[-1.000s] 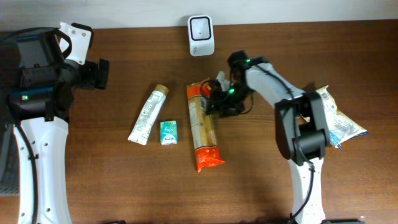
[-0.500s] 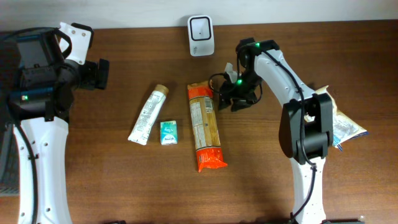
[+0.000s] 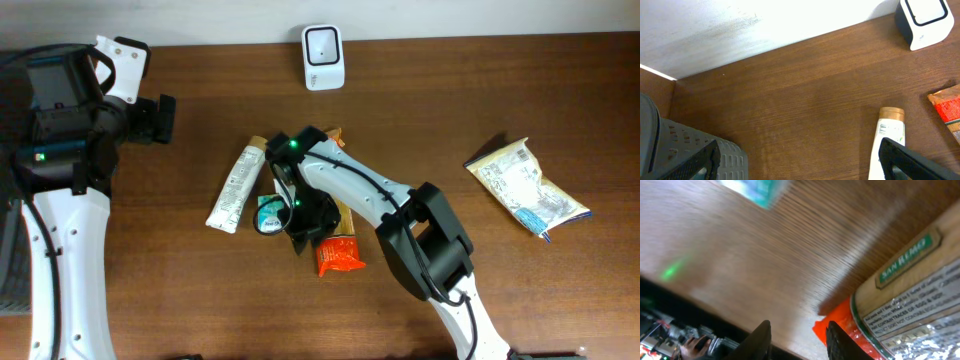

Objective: Scan the item barcode

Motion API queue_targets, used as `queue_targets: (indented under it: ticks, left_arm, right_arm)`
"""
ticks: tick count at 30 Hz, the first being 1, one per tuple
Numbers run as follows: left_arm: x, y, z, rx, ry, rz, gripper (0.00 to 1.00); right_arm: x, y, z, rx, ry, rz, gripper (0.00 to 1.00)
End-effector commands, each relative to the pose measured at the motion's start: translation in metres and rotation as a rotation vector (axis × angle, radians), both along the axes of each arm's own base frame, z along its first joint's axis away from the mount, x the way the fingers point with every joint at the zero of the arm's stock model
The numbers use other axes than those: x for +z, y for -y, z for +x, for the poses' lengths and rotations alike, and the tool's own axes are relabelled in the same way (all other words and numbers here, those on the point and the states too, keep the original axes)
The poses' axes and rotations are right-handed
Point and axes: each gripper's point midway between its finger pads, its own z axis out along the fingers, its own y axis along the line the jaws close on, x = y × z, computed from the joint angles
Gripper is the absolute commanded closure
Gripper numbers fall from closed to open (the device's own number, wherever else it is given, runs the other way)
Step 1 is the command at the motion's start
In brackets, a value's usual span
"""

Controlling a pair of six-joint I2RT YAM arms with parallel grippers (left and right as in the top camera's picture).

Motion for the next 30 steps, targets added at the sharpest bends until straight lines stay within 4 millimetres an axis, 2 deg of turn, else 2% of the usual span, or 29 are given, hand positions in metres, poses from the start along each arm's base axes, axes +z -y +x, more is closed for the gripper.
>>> queue_targets:
  ticks: [1,9,16,17,18,19,21,22,24,25,26,27,28,30]
  left_arm:
    - [0.01,0.001,-0.001,-0.01,0.026,0.004,0.01]
    - [0.01,0.001,-0.001,-0.01,0.026,0.004,0.01]
    - [0.01,0.001,-0.001,-0.011,0.026,0.004,0.01]
    - [0.01,0.001,-0.001,-0.011,0.026,0.004,0.01]
    - [0.01,0.001,-0.001,-0.011,0.026,0.004,0.01]
    - [0.01,0.001,-0.001,-0.011,0.026,0.004,0.01]
    - [0.01,0.001,-0.001,-0.011,0.026,0.004,0.01]
    - [0.01,0.001,-0.001,-0.011,0.026,0.004,0.01]
    - [0.01,0.001,-0.001,-0.011,0.026,0.004,0.01]
    - [0.01,0.001,-0.001,-0.011,0.026,0.004,0.01]
    - [0.01,0.001,-0.001,-0.011,0.026,0.004,0.01]
    - [0.01,0.001,-0.001,-0.011,0.026,0.004,0.01]
    - [0.01,0.001,-0.001,-0.011,0.026,0.004,0.01]
    - [0.01,0.001,-0.001,-0.011,0.026,0.004,0.01]
  right_arm:
    - [-0.003,0.007,-0.005,-0.021,0.021,-0.061,0.64]
    - [-0.01,0.032,0.016,-0.003,0.135,-0.19,0.63]
    - [-0.01,0.105,0.076,-0.217,0.121,-0.195,0.64]
    - [-0.007,0.103,0.079,-0.208,0.107,-0.145,0.64]
    - [0.008,0.094,0.091,-0.197,0.094,0.0,0.64]
    - [0.018,0.097,0.105,-0.22,0.118,0.034,0.64]
    - [0.037,0.112,0.131,-0.263,0.179,0.063,0.64]
    - [0.051,0.13,0.154,-0.251,0.249,0.102,0.63]
    - [0.057,0.156,0.177,-0.185,0.333,0.15,0.52]
    - [0.054,0.177,0.184,-0.101,0.366,0.179,0.38]
    - [0.051,0.187,0.184,-0.039,0.375,0.196,0.23]
    - [0.048,0.193,0.182,0.011,0.377,0.21,0.14]
    - [0.038,0.199,0.174,0.103,0.361,0.239,0.08]
    - [0.028,0.193,0.16,0.164,0.323,0.312,0.05]
